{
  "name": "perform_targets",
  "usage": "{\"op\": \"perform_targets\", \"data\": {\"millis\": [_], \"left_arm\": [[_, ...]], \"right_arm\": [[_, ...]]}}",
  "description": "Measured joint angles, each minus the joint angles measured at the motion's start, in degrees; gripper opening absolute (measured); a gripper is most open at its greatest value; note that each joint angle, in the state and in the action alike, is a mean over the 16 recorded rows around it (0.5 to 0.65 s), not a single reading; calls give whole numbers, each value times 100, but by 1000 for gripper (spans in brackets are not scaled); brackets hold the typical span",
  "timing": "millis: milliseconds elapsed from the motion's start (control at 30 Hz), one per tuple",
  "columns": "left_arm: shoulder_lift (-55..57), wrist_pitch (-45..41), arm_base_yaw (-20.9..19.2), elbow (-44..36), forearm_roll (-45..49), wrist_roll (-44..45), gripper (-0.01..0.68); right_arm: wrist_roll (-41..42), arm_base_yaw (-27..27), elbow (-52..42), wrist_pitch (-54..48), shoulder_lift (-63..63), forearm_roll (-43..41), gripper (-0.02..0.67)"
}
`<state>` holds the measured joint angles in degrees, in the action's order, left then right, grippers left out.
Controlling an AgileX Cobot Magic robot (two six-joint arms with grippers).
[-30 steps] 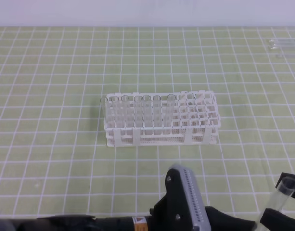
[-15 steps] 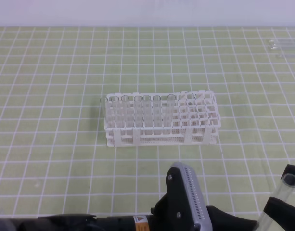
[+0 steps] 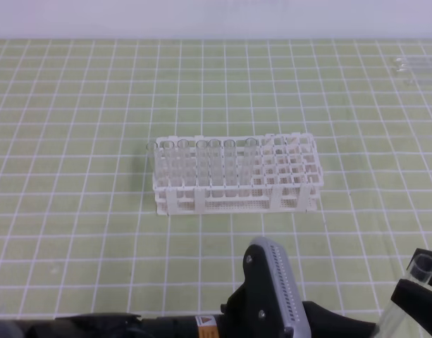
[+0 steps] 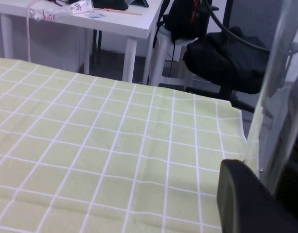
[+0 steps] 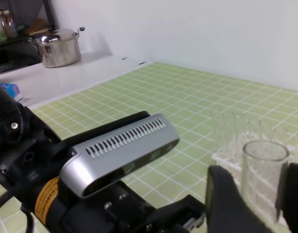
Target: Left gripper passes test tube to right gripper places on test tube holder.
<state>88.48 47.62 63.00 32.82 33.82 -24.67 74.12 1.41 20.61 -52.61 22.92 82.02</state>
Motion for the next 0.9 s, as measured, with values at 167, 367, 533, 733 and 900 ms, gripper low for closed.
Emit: {"op": "perform_targets", "data": {"millis": [167,367,533,733,900], "left_arm": [[-3,9,0,1,0,-8,6],[3,31,0,0,6,-16,7],[3,61,0,0,6,-23,7],[-3,105,0,2,-4,-31,5],[-6,114,0,3,-19,-39,5]], "right_arm": [[0,0,0,0,0,0,25],[0,0,0,0,0,0,23],[2,0,0,0,0,-1,21],[22,0,0,8,0,-11,16],[45,0,0,16,0,-21,13]]}}
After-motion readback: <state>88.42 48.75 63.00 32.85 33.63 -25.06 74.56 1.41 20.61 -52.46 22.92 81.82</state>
